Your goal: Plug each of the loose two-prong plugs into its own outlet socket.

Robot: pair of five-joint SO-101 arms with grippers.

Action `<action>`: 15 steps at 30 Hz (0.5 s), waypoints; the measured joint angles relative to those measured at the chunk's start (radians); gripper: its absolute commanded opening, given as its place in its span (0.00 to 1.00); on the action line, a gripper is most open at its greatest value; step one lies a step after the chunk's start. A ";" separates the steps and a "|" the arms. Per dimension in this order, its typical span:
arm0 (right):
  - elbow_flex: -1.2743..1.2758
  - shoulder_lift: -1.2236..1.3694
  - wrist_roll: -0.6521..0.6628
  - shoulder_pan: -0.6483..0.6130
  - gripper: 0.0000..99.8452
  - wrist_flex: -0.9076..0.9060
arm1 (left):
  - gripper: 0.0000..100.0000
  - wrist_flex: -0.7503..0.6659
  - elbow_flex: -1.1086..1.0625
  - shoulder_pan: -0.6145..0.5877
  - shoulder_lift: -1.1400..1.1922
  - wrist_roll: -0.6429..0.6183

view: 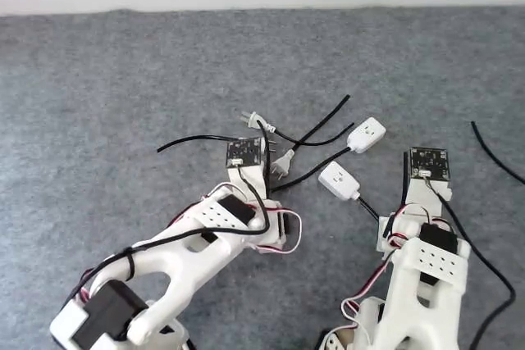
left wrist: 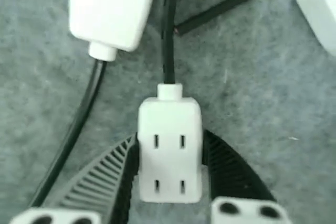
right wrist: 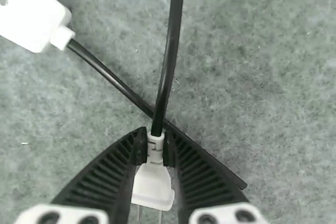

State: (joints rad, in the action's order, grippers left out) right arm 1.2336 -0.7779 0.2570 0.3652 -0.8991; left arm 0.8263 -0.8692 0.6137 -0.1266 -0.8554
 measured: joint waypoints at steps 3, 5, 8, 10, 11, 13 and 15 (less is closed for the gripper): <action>0.000 0.000 0.000 0.000 0.01 0.000 | 0.51 0.000 -0.011 0.009 0.000 0.000; 0.000 0.000 0.000 0.000 0.01 0.000 | 0.51 0.008 -0.011 0.020 0.000 0.000; 0.000 0.000 0.000 0.000 0.01 0.000 | 0.51 0.055 -0.011 0.018 -0.003 0.000; 0.000 0.000 0.000 0.000 0.01 0.000 | 0.51 0.106 -0.011 0.018 -0.043 0.000; 0.000 0.000 0.000 0.000 0.01 0.000 | 0.51 0.130 -0.011 0.018 -0.071 0.000; 0.000 0.000 0.000 0.000 0.01 0.000 | 0.51 0.180 -0.011 0.018 -0.147 0.002; 0.000 0.000 0.000 0.000 0.01 0.000 | 0.51 0.226 -0.017 0.018 -0.238 0.014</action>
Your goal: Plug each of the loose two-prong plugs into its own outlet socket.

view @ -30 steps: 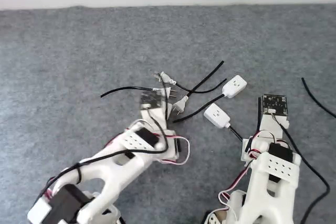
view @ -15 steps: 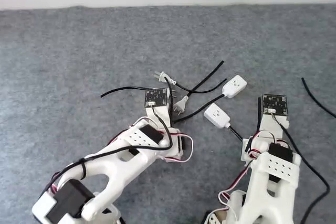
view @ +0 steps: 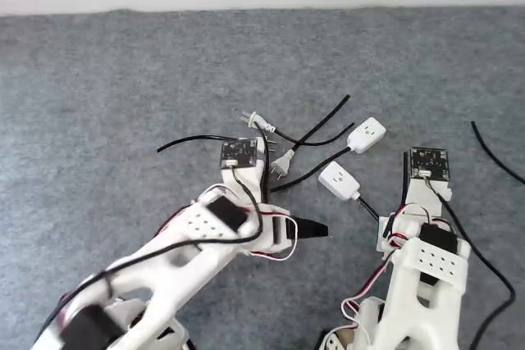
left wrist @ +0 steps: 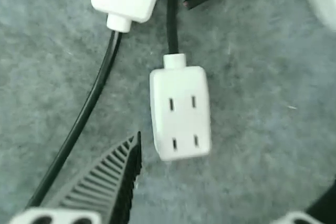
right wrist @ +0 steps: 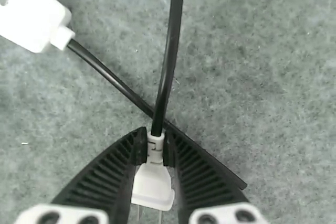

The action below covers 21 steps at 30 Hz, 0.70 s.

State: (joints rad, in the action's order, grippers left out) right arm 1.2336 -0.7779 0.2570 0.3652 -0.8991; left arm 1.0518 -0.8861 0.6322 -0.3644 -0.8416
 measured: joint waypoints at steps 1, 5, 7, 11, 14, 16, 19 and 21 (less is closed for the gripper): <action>0.000 0.000 0.000 0.000 0.01 0.000 | 0.51 0.018 -0.015 0.000 -0.054 0.014; 0.000 0.000 0.000 0.000 0.01 0.000 | 0.51 0.049 -0.115 -0.009 -0.282 0.075; 0.000 0.000 0.000 -0.002 0.01 0.000 | 0.51 0.051 -0.163 -0.054 -0.408 0.106; 0.000 0.000 0.000 -0.052 0.01 0.000 | 0.51 0.051 -0.215 -0.216 -0.612 0.152; 0.000 -0.006 0.000 -0.118 0.01 0.000 | 0.51 0.051 -0.236 -0.338 -0.678 0.169; 0.000 -0.012 0.000 -0.157 0.01 0.000 | 0.51 0.051 -0.252 -0.410 -0.690 0.170; -0.012 -0.015 0.000 -0.210 0.01 0.000 | 0.50 0.032 -0.302 -0.512 -0.700 0.173; -0.038 -0.015 0.000 -0.249 0.01 0.000 | 0.45 -0.012 -0.347 -0.572 -0.700 0.173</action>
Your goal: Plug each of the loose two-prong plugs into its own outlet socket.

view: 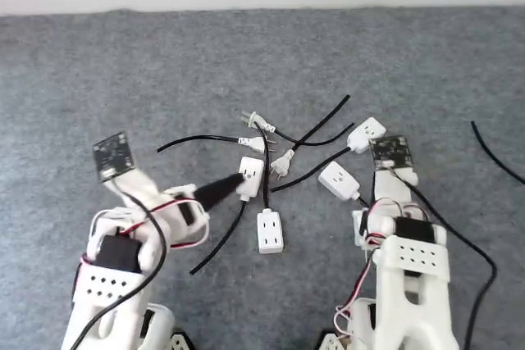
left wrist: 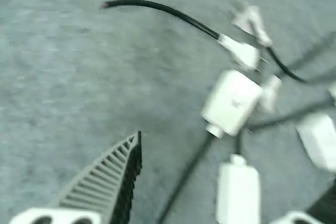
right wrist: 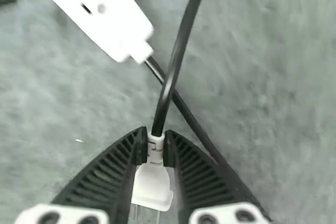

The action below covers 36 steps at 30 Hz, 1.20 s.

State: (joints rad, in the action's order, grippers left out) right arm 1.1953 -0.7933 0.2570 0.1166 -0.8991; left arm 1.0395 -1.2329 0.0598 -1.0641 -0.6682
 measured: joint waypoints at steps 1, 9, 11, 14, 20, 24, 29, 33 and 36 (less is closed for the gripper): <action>-0.017 0.000 0.000 -0.021 0.01 -0.002 | 0.41 -0.020 -0.021 -0.028 0.000 0.000; -0.175 -0.002 -0.106 -0.278 0.01 -0.075 | 0.07 -0.158 -0.127 -0.161 0.000 0.092; -0.195 -0.002 -0.137 -0.325 0.01 -0.075 | 0.03 -0.181 -0.137 -0.173 0.000 0.112; -0.204 -0.002 -0.172 -0.382 0.01 -0.038 | 0.03 -0.189 -0.137 -0.170 0.000 0.123; -0.203 -0.002 -0.222 -0.482 0.01 0.101 | 0.03 -0.189 -0.153 -0.170 0.000 0.123; -0.190 -0.002 -0.227 -0.578 0.01 0.143 | 0.03 -0.189 -0.155 -0.143 0.000 0.124; -0.192 -0.002 -0.167 -0.695 0.01 0.118 | 0.03 -0.189 -0.155 -0.127 0.000 0.124; -0.250 -0.002 -0.091 -0.801 0.01 -0.015 | 0.03 -0.239 -0.153 -0.126 0.092 0.129; -0.328 -0.002 -0.069 -0.816 0.01 -0.117 | 0.03 -0.275 -0.110 -0.126 0.253 0.129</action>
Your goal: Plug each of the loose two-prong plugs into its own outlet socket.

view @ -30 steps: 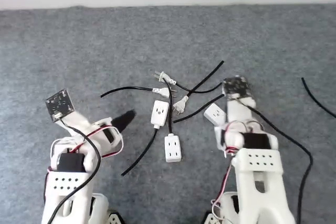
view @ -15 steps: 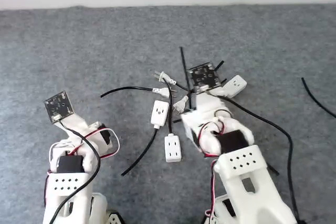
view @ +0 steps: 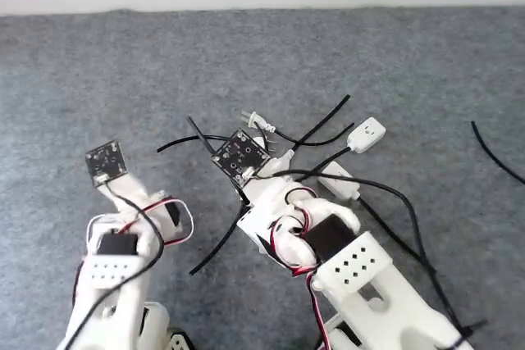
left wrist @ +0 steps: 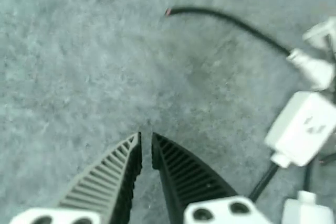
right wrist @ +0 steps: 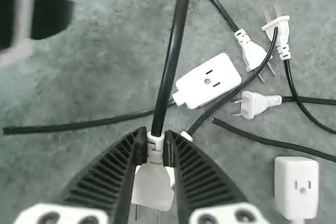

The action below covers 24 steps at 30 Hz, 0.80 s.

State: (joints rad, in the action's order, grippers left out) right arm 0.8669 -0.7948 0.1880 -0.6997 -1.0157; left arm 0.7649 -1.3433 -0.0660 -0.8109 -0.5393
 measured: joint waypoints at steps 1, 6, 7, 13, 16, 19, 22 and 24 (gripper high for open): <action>-0.018 0.000 0.018 -0.003 0.01 -0.026 | 0.03 -0.002 0.032 0.000 0.063 0.003; -0.063 -0.054 0.063 -0.003 0.01 -0.107 | 0.03 0.051 0.233 0.000 0.373 0.112; -0.066 -0.078 0.066 -0.005 0.01 -0.114 | 0.03 0.066 0.264 0.000 0.416 0.140; -0.069 -0.262 0.072 -0.020 0.01 -0.153 | 0.03 0.087 0.361 0.046 0.577 0.193; -0.069 -0.304 0.077 -0.063 0.01 -0.190 | 0.03 0.103 0.374 0.091 0.583 0.226; -0.069 -0.308 0.077 -0.110 0.01 -0.204 | 0.03 0.107 0.393 0.133 0.583 0.328; -0.052 -0.308 0.077 -0.106 0.01 -0.201 | 0.03 0.107 0.419 0.155 0.583 0.468; -0.017 -0.308 0.092 -0.107 0.01 -0.192 | 0.03 0.107 0.437 0.160 0.583 0.572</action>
State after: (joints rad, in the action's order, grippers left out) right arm 0.8500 -1.1032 0.2800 -0.8071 -1.2075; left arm 0.8723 -0.9060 0.0936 -0.2279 0.0330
